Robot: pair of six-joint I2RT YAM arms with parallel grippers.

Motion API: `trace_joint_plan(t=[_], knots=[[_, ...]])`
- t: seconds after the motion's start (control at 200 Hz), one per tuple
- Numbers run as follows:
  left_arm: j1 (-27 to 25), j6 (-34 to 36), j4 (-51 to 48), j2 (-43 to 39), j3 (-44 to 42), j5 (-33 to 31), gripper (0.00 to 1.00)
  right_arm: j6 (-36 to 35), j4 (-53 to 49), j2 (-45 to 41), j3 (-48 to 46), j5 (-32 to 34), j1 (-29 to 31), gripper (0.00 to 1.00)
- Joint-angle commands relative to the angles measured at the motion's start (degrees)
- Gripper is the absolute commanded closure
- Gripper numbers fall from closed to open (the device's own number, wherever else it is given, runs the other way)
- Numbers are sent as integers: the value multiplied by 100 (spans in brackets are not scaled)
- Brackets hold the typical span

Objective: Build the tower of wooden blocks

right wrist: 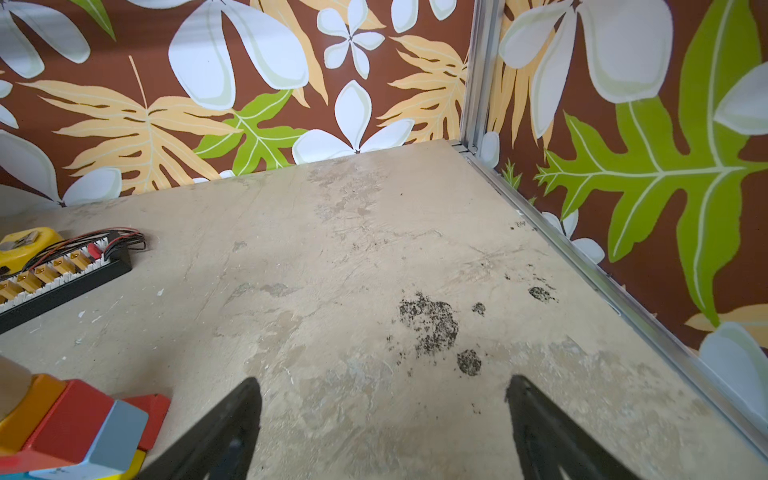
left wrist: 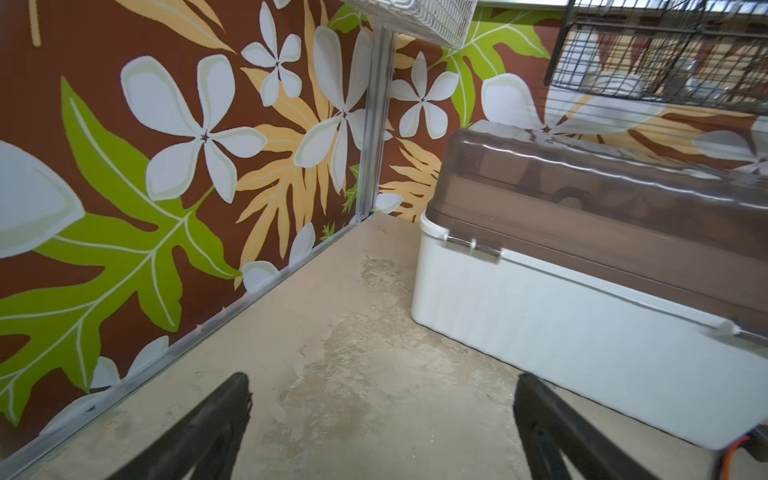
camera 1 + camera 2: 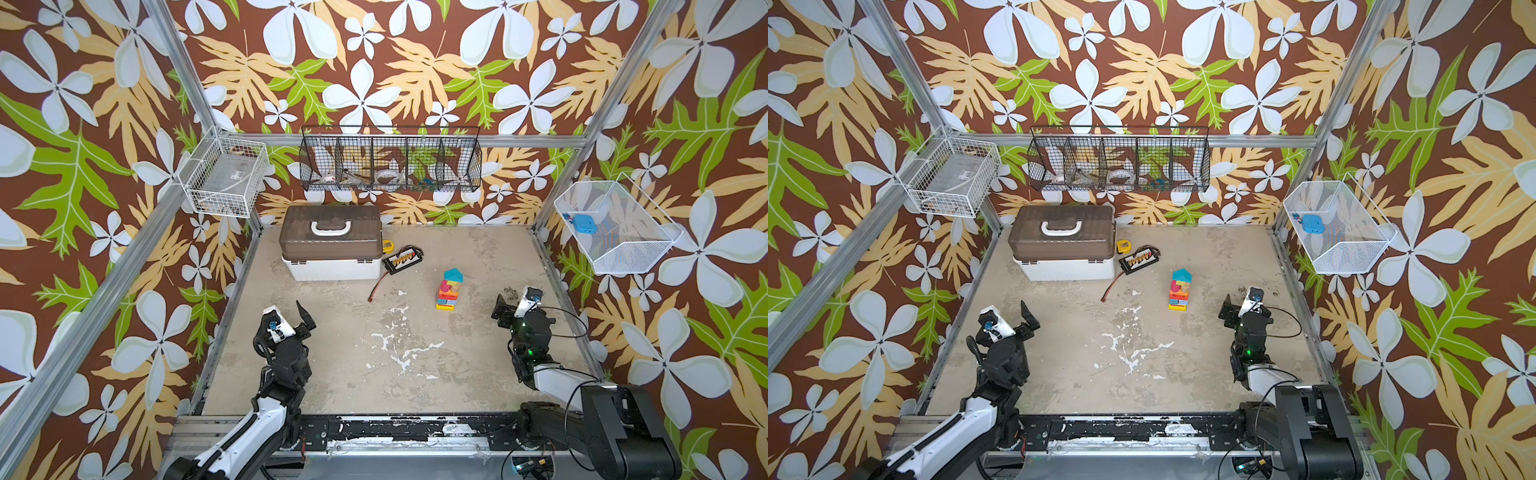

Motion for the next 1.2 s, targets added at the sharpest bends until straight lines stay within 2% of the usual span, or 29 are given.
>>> trace_joint_plan(t=[0.0, 0.12, 0.285, 0.385, 0.475, 0.525, 0.591, 0.716, 0.786, 0.926, 0.981, 1.041, 1.116, 1.196], knots=[[327, -120, 1247, 655, -268, 324, 0, -151, 431, 140, 80, 156, -6, 7], [387, 64, 2141, 1388, -220, 433, 0, -216, 299, 322, 266, 191, -5, 7], [547, 86, 3136, 2418, -87, 754, 0, -450, 615, 408, 223, 260, 11, 7], [602, 195, 3728, 3055, 14, 724, 0, -527, 722, 535, 259, 297, 8, 6], [619, 84, 2800, 2922, 340, 936, 0, -660, 2110, 1048, -187, 234, 13, 0], [668, 95, 2767, 3013, 432, 1008, 0, -670, 2414, 1430, -159, 310, 12, 0], [682, 205, 2674, 3193, 604, 1199, 0, -768, 1929, 1442, 69, 3, 13, 0], [684, 439, 2086, 3553, 1123, 1662, 0, -782, 2012, 1480, 68, -11, 17, 0], [785, 296, 1882, 3475, 1142, 1882, 0, -782, 1991, 1472, 74, -15, 12, 0], [888, 318, 2308, 3554, 859, 2344, 0, -779, 1988, 1474, 74, -11, 12, 0], [905, 476, 3444, 3882, 572, 2314, 0, -782, 1988, 1475, 75, -11, 12, 0], [904, 368, 2822, 3600, 636, 2462, 0, -782, 1988, 1474, 74, -15, 13, 0], [907, 468, 3232, 3828, 636, 2362, 0, -779, 1988, 1473, 74, -11, 13, 0], [911, 322, 2656, 3666, 763, 2335, 0, -789, 1988, 1475, 74, -13, 12, 0]])
